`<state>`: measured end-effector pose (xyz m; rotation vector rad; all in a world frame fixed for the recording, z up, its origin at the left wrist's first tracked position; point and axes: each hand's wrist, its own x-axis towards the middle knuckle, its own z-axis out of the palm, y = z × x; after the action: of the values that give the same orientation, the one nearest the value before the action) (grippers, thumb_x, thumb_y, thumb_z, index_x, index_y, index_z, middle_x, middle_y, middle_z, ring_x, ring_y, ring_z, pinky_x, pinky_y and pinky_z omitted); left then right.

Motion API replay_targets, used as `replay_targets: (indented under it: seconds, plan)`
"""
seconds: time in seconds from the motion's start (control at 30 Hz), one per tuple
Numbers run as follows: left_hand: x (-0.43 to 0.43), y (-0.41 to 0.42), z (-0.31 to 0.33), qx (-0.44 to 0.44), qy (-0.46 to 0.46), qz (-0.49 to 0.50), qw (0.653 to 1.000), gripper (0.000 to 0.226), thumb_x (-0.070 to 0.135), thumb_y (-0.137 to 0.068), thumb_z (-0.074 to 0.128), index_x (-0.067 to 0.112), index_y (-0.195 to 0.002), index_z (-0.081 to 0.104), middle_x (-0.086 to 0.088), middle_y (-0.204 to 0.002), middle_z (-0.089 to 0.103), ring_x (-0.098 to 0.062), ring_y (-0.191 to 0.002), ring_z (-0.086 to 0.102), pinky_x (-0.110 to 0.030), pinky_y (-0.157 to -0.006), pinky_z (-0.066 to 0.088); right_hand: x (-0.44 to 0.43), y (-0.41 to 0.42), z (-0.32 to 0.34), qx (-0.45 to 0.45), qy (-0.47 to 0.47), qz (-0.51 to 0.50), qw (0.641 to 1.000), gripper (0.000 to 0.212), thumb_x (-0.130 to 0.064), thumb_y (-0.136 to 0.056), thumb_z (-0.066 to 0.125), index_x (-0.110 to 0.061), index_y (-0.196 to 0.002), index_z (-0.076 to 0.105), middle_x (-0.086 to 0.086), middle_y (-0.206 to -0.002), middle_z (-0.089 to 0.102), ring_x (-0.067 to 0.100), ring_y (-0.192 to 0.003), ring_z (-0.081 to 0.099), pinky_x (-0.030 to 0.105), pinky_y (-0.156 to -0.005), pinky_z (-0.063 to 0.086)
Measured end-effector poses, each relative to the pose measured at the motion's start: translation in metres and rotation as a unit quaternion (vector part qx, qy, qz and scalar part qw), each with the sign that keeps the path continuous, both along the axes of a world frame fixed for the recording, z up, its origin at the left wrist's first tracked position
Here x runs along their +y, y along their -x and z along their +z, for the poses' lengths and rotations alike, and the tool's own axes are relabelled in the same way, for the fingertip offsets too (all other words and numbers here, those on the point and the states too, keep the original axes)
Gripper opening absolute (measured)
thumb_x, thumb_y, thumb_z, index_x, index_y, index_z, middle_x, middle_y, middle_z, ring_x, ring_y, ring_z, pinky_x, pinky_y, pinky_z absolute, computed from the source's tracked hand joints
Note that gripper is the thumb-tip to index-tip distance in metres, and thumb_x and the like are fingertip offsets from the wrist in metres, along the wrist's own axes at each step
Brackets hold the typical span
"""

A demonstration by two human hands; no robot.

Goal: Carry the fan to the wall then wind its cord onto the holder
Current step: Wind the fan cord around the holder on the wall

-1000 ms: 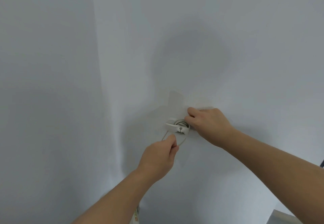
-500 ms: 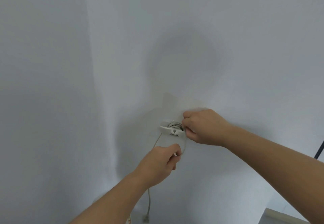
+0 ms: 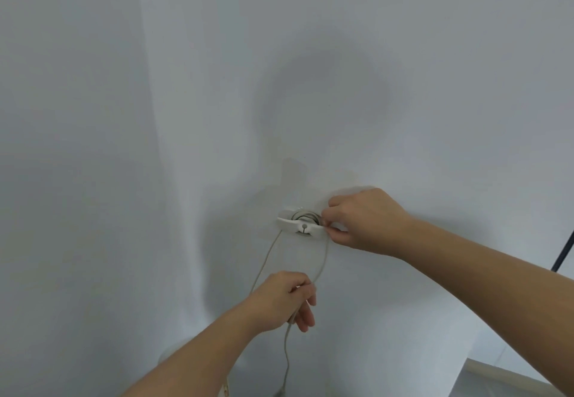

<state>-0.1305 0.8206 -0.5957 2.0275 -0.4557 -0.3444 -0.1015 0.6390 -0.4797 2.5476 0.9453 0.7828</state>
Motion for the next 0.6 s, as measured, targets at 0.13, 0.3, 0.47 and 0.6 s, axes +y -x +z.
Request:
replay_targets:
  seconds: [0.13, 0.3, 0.47, 0.6]
  plan:
    - [-0.010, -0.001, 0.000, -0.064, -0.058, -0.040, 0.995, 0.027, 0.016, -0.099, 0.037, 0.020, -0.099, 0.064, 0.006, -0.069, 0.064, -0.012, -0.060, 0.061, -0.030, -0.067, 0.048, 0.004, 0.001, 0.002, 0.016, 0.020, 0.007, 1.000, 0.014, -0.026, -0.077, 0.062, -0.023, -0.063, 0.059, -0.006, -0.056, 0.043, 0.019, -0.044, 0.034, 0.021, -0.042, 0.014]
    - [-0.017, -0.012, -0.002, -0.168, -0.149, -0.058, 0.973, 0.043, 0.014, -0.101, 0.031, 0.035, -0.130, 0.055, 0.009, -0.076, 0.052, -0.007, -0.068, 0.048, -0.025, -0.074, 0.045, 0.003, -0.003, -0.003, 0.014, 0.014, 0.010, 1.000, 0.015, -0.024, -0.087, 0.052, -0.019, -0.073, 0.058, -0.002, -0.063, 0.052, 0.021, -0.051, 0.041, 0.025, -0.047, 0.022]
    - [-0.014, -0.021, -0.003, -0.270, -0.279, -0.084, 0.918, 0.068, -0.001, -0.093, 0.035, 0.046, -0.143, 0.033, 0.007, -0.091, 0.048, -0.015, -0.080, 0.047, -0.036, -0.079, 0.050, -0.006, -0.002, 0.000, 0.026, 0.010, 0.046, 0.999, 0.010, -0.017, -0.081, 0.054, -0.018, -0.072, 0.059, -0.007, -0.059, 0.043, 0.019, -0.048, 0.035, 0.023, -0.045, 0.018]
    - [-0.019, -0.021, -0.002, -0.309, -0.298, -0.071, 0.900, 0.067, -0.004, -0.090, 0.037, 0.042, -0.140, 0.036, 0.005, -0.099, 0.056, -0.017, -0.081, 0.051, -0.034, -0.072, 0.050, -0.011, -0.001, -0.001, 0.029, 0.008, 0.065, 0.997, 0.008, -0.012, -0.076, 0.060, -0.020, -0.076, 0.060, -0.004, -0.060, 0.052, 0.020, -0.046, 0.039, 0.024, -0.045, 0.022]
